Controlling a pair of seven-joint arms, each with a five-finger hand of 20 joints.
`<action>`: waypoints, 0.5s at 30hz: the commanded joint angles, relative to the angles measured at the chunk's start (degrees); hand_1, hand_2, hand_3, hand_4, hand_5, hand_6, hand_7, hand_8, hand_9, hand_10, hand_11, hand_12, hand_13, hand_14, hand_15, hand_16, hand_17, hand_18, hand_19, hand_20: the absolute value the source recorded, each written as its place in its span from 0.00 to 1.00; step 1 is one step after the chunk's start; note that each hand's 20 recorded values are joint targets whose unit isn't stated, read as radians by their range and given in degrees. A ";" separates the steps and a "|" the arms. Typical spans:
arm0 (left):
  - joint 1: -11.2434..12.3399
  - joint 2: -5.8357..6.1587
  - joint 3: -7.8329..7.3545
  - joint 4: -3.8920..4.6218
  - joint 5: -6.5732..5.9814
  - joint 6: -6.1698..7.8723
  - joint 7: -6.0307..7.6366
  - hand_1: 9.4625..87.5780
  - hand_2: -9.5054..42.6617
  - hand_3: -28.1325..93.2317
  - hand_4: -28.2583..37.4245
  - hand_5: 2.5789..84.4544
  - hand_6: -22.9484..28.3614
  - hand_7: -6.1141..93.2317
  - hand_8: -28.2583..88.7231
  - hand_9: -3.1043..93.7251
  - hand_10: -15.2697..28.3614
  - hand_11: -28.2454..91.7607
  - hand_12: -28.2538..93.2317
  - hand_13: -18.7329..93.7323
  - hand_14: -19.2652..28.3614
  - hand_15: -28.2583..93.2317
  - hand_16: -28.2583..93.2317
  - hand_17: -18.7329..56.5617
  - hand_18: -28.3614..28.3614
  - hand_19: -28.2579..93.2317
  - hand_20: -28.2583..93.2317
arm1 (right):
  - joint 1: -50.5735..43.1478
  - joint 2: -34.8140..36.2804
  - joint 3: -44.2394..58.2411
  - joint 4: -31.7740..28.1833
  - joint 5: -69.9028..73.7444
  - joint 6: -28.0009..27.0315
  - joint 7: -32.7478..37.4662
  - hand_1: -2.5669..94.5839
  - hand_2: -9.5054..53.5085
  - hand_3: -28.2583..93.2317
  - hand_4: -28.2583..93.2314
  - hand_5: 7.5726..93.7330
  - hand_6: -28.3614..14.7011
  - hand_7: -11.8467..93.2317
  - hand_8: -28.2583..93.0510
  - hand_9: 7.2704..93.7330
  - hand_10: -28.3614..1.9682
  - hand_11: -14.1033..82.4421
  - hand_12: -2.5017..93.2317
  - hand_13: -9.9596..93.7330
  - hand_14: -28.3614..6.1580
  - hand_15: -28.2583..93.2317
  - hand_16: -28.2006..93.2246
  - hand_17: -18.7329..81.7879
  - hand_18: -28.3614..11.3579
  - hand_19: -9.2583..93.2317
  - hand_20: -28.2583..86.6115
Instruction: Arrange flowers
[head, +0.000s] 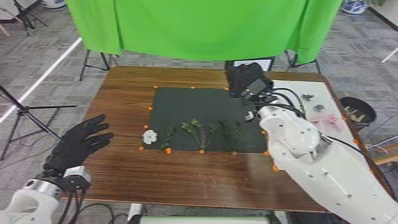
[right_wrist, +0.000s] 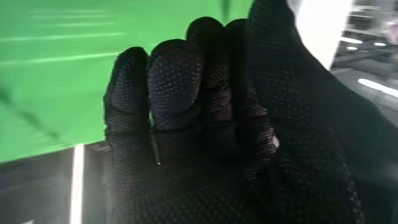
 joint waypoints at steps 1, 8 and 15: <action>1.62 -1.30 -0.39 -0.56 0.41 0.46 -0.45 0.21 0.13 0.83 0.00 0.34 0.56 0.29 0.14 0.29 0.66 0.48 0.35 0.37 0.78 0.58 0.19 0.15 0.90 0.62 0.28 | -7.72 5.70 8.02 -1.54 1.07 -0.41 4.62 0.50 0.00 0.94 0.00 0.57 0.71 0.70 0.29 0.71 0.68 0.50 0.55 0.70 0.66 0.80 0.53 0.46 0.32 0.82 0.59; 1.73 -2.01 -0.01 -0.57 0.68 0.29 -0.73 0.21 0.13 0.83 0.00 0.34 0.56 0.29 0.14 0.29 0.66 0.48 0.35 0.37 0.78 0.58 0.19 0.15 0.90 0.62 0.28 | -13.93 8.56 15.48 -2.40 1.47 -6.11 7.90 0.37 0.00 1.00 0.00 0.28 0.60 0.63 0.04 0.31 0.56 0.48 0.27 0.52 0.58 0.85 0.40 0.39 0.29 0.81 0.59; 2.82 -2.63 -0.83 -1.10 0.76 0.78 -0.66 0.21 0.13 0.83 0.00 0.34 0.56 0.29 0.14 0.29 0.66 0.48 0.35 0.37 0.78 0.58 0.19 0.15 0.89 0.62 0.28 | -20.00 11.24 21.14 -1.83 0.55 -7.40 10.12 0.36 0.00 1.00 0.00 0.21 0.58 0.58 0.06 0.28 0.54 0.44 0.27 0.49 0.56 0.84 0.36 0.37 0.29 0.80 0.59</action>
